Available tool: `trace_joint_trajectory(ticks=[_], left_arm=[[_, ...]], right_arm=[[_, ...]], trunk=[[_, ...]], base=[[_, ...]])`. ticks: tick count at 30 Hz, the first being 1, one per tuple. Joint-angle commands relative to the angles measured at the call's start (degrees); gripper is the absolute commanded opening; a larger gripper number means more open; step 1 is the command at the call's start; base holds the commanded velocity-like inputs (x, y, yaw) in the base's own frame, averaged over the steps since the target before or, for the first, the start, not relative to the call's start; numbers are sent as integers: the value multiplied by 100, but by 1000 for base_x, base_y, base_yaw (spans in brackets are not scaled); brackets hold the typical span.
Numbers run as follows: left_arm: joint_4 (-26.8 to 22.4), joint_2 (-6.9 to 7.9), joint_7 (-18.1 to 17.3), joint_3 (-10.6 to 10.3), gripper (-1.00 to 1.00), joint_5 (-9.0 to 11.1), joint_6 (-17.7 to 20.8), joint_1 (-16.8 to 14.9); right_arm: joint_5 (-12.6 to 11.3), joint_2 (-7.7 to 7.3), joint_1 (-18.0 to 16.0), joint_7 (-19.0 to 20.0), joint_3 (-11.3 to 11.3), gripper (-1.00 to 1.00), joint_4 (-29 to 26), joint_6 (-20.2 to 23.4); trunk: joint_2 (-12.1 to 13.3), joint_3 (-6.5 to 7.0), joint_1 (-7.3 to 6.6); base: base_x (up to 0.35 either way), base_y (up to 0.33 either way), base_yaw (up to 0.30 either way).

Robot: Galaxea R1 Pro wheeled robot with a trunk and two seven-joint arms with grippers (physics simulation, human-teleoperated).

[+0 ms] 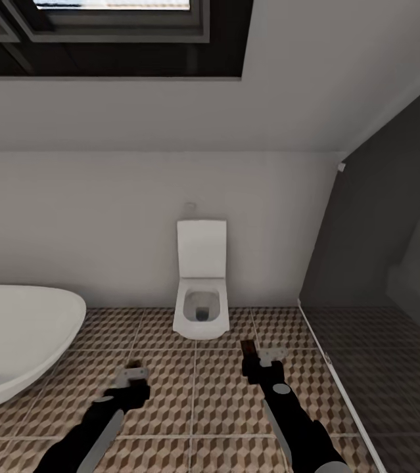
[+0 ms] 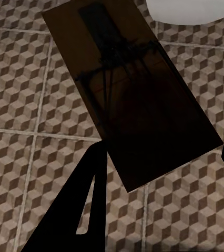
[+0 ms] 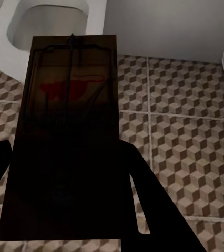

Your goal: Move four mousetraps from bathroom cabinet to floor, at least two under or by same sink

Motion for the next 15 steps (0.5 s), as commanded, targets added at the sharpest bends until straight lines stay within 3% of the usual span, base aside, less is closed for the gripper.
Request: trace_joint_trajectory(ticks=[1, 7, 15], left_arm=[[-43, 7, 61, -99, -100, 47, 15, -6], [-218, 41, 60, -682, -100, -35, 15, -6], [-218, 41, 58, -924, -100, -469, 15, -6]], right_arm=[[48, -1, -3, -40, 14, -100, -10, 47], [48, -1, -4, -43, 14, -100, -10, 46], [48, -1, -3, -41, 20, -100, -10, 41]], trunk=[[-52, -38, 25], [-293, -200, 156], [-614, -416, 332]], base=[[0, 0, 0], [0, 0, 0], [0, 0, 0]])
